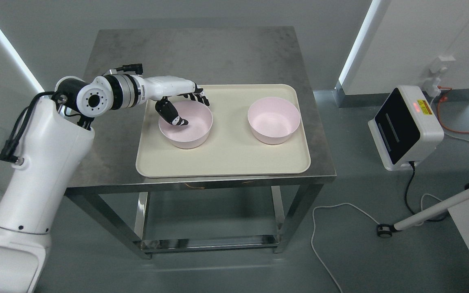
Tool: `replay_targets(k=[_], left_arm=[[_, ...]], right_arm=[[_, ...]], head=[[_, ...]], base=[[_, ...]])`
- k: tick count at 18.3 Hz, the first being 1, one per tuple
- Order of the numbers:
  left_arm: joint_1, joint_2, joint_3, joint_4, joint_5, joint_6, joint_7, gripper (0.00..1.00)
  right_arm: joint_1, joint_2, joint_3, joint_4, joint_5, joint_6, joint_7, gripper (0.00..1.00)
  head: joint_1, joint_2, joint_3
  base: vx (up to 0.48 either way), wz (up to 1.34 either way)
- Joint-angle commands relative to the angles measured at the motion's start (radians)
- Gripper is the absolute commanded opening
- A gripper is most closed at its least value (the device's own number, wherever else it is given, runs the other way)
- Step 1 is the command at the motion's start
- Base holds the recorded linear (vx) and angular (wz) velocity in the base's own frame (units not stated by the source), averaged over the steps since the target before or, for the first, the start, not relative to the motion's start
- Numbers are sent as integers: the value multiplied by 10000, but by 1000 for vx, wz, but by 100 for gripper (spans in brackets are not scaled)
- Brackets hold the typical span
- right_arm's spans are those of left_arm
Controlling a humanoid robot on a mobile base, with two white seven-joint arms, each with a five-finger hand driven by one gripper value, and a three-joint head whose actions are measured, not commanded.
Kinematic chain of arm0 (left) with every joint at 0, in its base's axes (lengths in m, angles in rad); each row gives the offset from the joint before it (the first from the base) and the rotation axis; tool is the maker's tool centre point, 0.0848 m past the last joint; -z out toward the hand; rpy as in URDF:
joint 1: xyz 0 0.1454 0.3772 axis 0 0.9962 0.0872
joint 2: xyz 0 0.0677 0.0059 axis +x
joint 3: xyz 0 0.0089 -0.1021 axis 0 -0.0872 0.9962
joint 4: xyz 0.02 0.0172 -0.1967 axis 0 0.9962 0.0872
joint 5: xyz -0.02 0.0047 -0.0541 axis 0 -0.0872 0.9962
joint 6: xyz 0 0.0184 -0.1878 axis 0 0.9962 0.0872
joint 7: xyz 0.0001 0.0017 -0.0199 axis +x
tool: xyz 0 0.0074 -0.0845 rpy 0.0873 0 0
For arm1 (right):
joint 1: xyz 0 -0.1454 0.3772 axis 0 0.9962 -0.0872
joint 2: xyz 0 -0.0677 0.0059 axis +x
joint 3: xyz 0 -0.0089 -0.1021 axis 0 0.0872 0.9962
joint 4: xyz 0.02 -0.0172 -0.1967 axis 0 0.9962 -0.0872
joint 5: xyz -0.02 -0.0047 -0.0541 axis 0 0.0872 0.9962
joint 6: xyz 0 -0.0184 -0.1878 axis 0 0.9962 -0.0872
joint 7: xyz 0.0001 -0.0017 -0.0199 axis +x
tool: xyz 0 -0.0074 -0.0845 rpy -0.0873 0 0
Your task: Stack pink IKEA bowls on left shelf middle
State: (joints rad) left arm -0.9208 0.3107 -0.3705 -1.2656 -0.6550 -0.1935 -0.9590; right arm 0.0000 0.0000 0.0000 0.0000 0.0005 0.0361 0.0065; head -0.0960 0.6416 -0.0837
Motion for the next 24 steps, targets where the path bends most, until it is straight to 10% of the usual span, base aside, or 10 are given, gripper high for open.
replay_targets(k=[1,14,24], left_arm=[[-12,-23,-744,16,-675,79,18,47],[110,-1142,-576,246,-737,-380,448,1],[-608,-2062,420,93,-675,-305,-57,0]], right_arm=[[291,-175,-107,-337,-5,-8,-3,100],[291,-175,-108,-337,-5,-8,-3,100],[291,-175,-108,-337,-5,-23,-3,100]], head=[[0,0,0],[0,0,0],[0,0,0]], base=[[0,0],[0,0],[0,3]])
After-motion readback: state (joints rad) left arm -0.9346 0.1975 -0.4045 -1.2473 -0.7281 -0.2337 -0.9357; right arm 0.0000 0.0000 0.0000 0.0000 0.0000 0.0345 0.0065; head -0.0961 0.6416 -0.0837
